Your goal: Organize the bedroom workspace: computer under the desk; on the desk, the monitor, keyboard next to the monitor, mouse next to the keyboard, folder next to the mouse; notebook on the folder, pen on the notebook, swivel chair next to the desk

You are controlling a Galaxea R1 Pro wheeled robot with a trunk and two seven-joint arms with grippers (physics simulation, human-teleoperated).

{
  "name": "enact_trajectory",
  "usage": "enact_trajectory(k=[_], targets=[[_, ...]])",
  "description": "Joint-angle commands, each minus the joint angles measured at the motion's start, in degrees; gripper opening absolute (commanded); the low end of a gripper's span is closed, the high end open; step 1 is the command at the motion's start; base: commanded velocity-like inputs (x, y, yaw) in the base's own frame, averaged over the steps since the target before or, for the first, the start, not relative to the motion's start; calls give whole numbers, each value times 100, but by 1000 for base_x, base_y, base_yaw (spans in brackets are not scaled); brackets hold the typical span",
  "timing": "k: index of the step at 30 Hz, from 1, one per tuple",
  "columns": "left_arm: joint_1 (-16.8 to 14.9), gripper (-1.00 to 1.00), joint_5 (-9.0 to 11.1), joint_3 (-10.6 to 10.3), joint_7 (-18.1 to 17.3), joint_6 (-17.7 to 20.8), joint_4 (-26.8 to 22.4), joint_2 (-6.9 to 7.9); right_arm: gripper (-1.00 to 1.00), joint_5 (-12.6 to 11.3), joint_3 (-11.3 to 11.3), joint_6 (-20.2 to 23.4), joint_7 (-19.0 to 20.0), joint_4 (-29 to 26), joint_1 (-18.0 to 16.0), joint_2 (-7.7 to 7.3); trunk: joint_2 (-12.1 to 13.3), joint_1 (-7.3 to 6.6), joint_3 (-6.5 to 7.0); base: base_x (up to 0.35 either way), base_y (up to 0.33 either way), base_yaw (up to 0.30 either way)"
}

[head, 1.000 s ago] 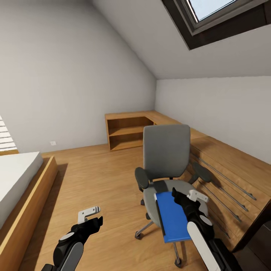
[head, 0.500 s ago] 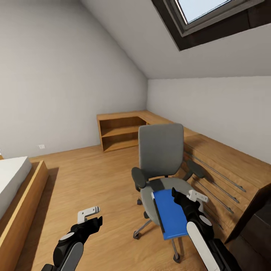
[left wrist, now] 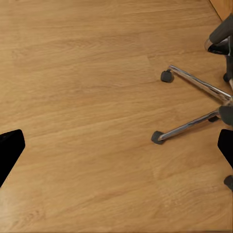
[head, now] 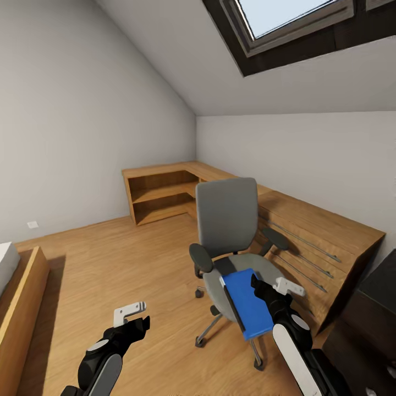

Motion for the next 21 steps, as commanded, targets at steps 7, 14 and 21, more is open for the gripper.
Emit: enact_trajectory(k=[7, 14, 21], targets=[[-4, 100, 60, -12, 52, 3, -7, 3, 100, -29, 11, 20, -47, -9, -8, -10, -3, -2, -6, -162, 307, -269], [-4, 100, 86, -12, 35, 6, -9, 7, 100, -29, 10, 20, -47, -9, -7, -18, -3, -2, -6, -221, 257, -265], [-4, 100, 92, -12, 24, 12, -16, -1, 100, -29, 5, 24, -47, -9, -7, -14, -3, -2, -6, -184, 107, -33]])
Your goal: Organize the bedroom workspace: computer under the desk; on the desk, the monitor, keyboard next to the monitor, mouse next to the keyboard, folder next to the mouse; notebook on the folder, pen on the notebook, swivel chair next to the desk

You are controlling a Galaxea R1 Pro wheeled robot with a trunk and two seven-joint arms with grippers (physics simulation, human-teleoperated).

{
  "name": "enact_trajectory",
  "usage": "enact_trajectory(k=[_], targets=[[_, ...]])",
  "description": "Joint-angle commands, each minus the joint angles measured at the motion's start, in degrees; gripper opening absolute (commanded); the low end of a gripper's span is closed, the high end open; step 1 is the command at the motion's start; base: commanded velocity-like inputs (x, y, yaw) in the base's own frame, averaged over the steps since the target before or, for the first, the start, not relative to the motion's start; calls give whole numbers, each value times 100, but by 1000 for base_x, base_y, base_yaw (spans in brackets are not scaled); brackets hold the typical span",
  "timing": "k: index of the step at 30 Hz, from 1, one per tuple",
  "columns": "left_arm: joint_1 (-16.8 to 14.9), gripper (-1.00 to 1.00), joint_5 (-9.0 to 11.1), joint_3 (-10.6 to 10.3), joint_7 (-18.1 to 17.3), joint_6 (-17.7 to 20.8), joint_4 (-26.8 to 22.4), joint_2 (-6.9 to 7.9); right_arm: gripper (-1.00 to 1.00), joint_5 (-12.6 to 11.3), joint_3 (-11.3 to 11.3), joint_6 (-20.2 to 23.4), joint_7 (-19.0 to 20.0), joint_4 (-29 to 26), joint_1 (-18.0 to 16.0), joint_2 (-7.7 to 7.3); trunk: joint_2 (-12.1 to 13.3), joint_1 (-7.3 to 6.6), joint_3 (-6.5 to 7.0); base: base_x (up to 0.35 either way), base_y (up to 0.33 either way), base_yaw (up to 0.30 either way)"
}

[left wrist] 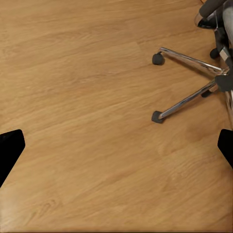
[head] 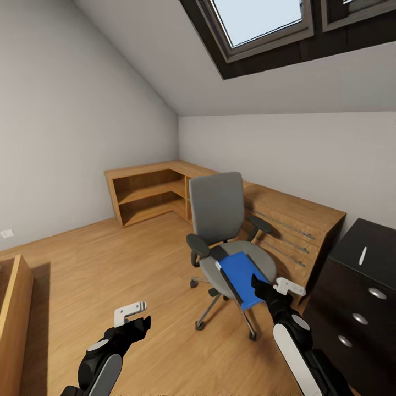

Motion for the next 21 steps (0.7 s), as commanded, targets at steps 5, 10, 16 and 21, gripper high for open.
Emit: enact_trajectory(k=[5, 10, 16, 21], targets=[[-5, 100, 56, -13, 51, 12, -44, 6, 100, -30, 10, 16, -40, -5, -5, -12, -3, -1, -6, -28, 10, -3], [-5, 100, 57, 2, 79, 14, -68, 5, 100, -32, 2, 14, -19, 49, -5, -22, -204, 109, -96, 0, 0, 0], [-5, 100, 56, 5, 92, 14, -69, 0, 100, -36, -225, -14, 12, 302, -5, -22, -445, 241, -203, 0, 0, 0], [-5, 100, 56, 5, 93, 14, -69, -2, 100, -32, -438, -20, 149, 345, -5, -20, -645, 351, -293, 0, 0, 0]])
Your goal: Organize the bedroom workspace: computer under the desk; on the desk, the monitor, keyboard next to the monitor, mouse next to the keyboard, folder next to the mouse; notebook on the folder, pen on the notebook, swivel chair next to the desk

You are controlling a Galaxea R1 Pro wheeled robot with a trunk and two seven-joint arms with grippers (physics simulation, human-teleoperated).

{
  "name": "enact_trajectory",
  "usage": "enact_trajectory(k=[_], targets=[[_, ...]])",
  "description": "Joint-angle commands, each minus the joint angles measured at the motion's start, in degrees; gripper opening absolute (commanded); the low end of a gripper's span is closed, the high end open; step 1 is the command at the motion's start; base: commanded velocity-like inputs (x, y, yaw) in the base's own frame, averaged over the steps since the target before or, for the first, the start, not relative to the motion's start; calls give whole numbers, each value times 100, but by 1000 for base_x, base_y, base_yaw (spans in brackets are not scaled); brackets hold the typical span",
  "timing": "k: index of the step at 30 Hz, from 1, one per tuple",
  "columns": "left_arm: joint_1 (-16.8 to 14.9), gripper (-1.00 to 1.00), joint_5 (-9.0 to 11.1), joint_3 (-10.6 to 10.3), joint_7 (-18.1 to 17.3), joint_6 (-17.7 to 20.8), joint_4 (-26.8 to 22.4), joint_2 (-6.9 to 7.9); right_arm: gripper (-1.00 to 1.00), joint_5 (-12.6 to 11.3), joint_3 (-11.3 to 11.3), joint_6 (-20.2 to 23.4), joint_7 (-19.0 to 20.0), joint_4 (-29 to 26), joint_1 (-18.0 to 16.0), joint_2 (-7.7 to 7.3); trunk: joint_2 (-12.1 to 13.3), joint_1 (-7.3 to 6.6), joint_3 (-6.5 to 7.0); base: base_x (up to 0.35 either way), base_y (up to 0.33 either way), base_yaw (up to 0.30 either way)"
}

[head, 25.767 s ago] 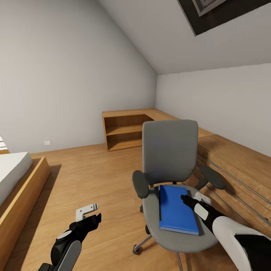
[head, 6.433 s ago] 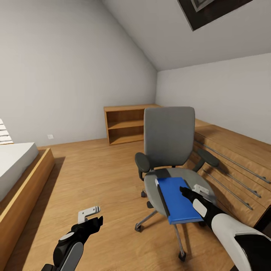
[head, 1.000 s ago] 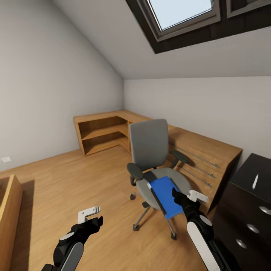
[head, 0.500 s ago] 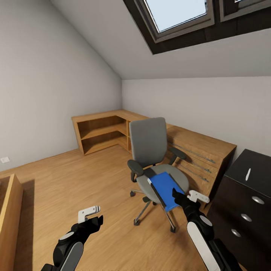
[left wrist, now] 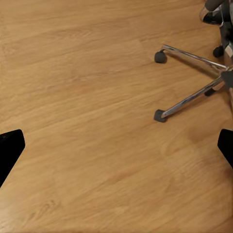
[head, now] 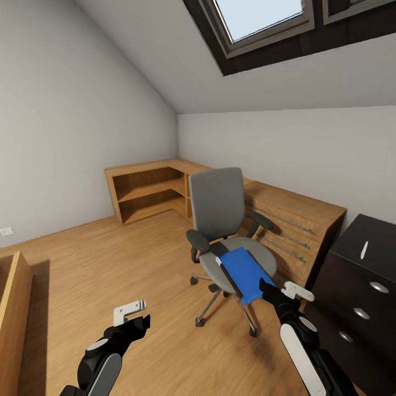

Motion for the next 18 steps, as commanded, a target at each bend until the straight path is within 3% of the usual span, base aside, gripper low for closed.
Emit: enact_trajectory(k=[1, 7, 9, 11, 13, 15, 16, 17, 18], targets=[[-5, 100, 55, -13, 59, 6, -6, 5, 100, -30, -6, 17, -18, -7, -5, -7, -45, 22, -24, 0, 0, 0], [-5, 100, 55, -13, 59, 6, -5, 6, 100, -32, -58, 16, 25, 36, -5, -8, -285, 154, -132, 0, 0, 0], [-5, 100, 55, -18, 59, 6, -5, 5, 100, -42, -250, 21, 91, 119, -5, -5, -366, 198, -168, 0, 0, 0], [-5, 100, 55, -20, 59, 6, -6, 4, 100, -109, -679, 60, 533, 368, -5, -1, -446, 242, -204, 0, 0, 0], [-5, 100, 55, -21, 59, 6, -7, 5, 100, -378, -1056, 153, 1009, 615, -8, -6, -526, 286, -240, 0, 0, 0], [-5, 100, 55, -21, 59, 6, -7, 4, 100, -612, -1219, 260, 1215, 749, -11, -13, -606, 330, -276, 0, 0, 0], [-5, 100, 55, -21, 59, 4, -11, 4, 100, -867, -1371, 364, 1339, 897, -14, -33, -646, 352, -294, 0, 0, 0], [-5, 100, 55, -28, 59, 5, -15, 4, 100, -1634, -1714, 570, 1459, 1163, -18, -188, -686, 374, -312, 0, 0, 0], [-5, 100, 55, -29, 59, 5, -15, 4, 100, -1764, -1738, 612, 1474, 1183, -19, -207, -727, 396, -330, 0, 0, 0]])
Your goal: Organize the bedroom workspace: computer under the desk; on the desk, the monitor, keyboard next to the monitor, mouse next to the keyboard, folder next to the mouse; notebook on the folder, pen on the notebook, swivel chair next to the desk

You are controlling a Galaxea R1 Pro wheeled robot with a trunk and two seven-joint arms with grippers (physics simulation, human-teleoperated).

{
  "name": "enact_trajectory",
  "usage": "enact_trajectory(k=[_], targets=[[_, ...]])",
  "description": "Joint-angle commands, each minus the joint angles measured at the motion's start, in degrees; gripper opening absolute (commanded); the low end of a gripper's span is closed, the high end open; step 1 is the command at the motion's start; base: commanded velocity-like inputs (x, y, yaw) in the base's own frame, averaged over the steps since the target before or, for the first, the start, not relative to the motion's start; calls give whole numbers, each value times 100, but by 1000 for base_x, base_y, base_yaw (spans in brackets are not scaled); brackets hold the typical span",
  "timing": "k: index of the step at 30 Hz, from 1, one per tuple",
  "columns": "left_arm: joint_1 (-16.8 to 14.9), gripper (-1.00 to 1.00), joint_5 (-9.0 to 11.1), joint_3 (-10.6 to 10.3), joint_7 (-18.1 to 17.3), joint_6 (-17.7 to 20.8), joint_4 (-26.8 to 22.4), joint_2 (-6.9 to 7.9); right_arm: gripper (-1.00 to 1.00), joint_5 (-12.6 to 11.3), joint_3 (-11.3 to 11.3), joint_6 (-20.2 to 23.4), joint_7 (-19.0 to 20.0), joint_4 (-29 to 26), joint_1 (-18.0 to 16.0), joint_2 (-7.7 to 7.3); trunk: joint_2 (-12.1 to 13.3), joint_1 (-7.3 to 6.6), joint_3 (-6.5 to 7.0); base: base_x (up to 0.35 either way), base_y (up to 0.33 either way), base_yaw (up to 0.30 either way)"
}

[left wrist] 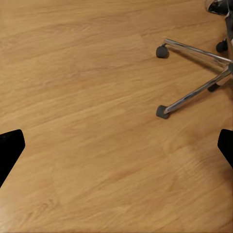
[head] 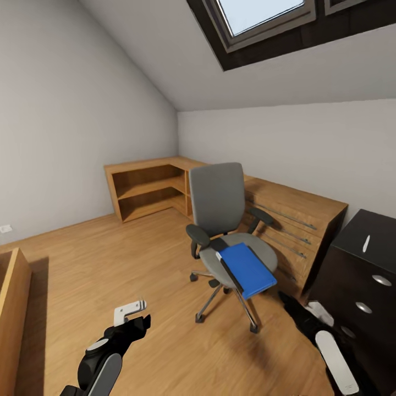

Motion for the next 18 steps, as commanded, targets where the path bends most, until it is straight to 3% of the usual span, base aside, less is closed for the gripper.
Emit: enact_trajectory(k=[1, 2, 3, 5, 7, 9, 10, 15, 18], targets=[[-5, 100, 55, -13, 59, 6, -7, 6, 100, -333, -40, 121, -13, 34, -4, -33, -45, 22, -24, 0, 0, 0], [-5, 100, 55, -17, 59, 6, -7, 6, 100, -641, -64, 262, 9, 83, -5, -83, -85, 44, -42, 0, 0, 0], [-5, 100, 55, -21, 59, 6, -7, 6, 100, -1206, -89, 532, 43, 147, -4, -231, -125, 66, -60, 0, 0, 0], [-5, 100, 56, -22, 59, 6, -8, 6, 100, -1759, -99, 733, 119, 174, -5, -377, -205, 110, -96, 0, 0, 0], [-5, 100, 58, -23, 59, 6, -3, 6, 100, -2112, -103, 862, 211, 184, -4, -470, -285, 154, -132, 0, 0, 0], [-5, 100, 62, -29, 59, 7, 0, 5, 100, -2515, -113, 1145, 454, 244, -5, -684, -365, 198, -168, 0, 0, 0], [-5, 100, 63, -32, 59, 7, 1, 5, 100, -2738, -134, 1395, 802, 429, -5, -820, -405, 220, -186, 0, 0, 0], [-5, 100, 64, -39, 59, 7, 1, 5, 100, -2936, -285, 1978, 1588, 840, -6, -996, -606, 329, -276, 0, 0, 0], [-5, 100, 63, -40, 59, 7, 1, 5, 100, -2957, -505, 2074, 1684, 961, -6, -1142, -726, 395, -330, 0, 0, 0]])
